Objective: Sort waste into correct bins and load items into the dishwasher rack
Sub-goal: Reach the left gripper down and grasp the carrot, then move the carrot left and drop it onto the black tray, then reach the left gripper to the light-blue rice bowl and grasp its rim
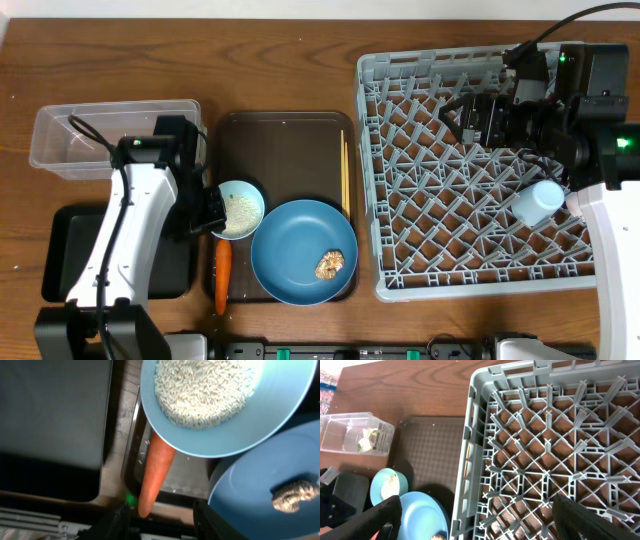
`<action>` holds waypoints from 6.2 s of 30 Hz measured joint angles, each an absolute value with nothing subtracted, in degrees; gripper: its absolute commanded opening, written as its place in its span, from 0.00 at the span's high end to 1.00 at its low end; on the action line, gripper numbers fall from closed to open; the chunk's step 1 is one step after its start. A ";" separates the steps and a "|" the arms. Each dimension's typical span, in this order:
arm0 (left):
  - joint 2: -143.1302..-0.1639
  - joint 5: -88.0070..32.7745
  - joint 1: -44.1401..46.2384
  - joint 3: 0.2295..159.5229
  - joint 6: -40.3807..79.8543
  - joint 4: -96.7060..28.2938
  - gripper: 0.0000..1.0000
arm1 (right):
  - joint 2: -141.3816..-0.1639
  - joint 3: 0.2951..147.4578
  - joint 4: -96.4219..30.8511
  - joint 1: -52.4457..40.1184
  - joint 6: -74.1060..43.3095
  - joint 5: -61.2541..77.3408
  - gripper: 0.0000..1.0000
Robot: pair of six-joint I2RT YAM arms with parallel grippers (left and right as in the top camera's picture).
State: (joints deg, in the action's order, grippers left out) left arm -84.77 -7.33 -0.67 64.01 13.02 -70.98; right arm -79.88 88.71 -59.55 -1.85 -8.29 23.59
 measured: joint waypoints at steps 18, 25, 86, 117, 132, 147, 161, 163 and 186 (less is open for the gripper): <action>-76.01 -7.38 0.45 43.68 17.63 -57.10 0.52 | -79.88 88.71 -59.31 -1.85 -8.29 23.07 0.10; -76.01 -7.35 0.45 40.21 18.02 -53.76 0.52 | -79.88 88.71 -59.48 -1.85 -8.32 22.92 0.11; -75.77 -12.08 0.45 32.73 25.45 -40.66 0.94 | -79.88 88.71 -61.06 -1.85 -8.32 22.48 0.12; -75.50 2.55 -25.74 48.45 43.48 -47.55 0.93 | -79.88 88.71 -61.45 -1.85 -8.32 22.46 0.12; -77.10 -1.30 -26.48 47.00 52.47 -38.48 0.47 | -79.88 88.71 -62.00 -1.85 -8.29 22.48 0.12; -71.96 -16.84 -18.41 54.17 26.57 -38.24 0.37 | -79.88 88.71 -61.25 -1.85 -8.29 22.44 0.11; -83.90 -16.75 7.84 54.46 3.66 -31.51 0.44 | -79.88 88.71 -61.06 -1.85 -8.29 22.31 0.11; -86.87 -15.81 8.88 54.46 3.62 -30.35 0.48 | -79.88 88.71 -61.45 -1.85 -8.32 22.31 0.11; -94.43 -8.16 14.22 54.46 11.44 -35.22 0.70 | -79.88 88.71 -61.98 -1.85 -8.29 22.31 0.11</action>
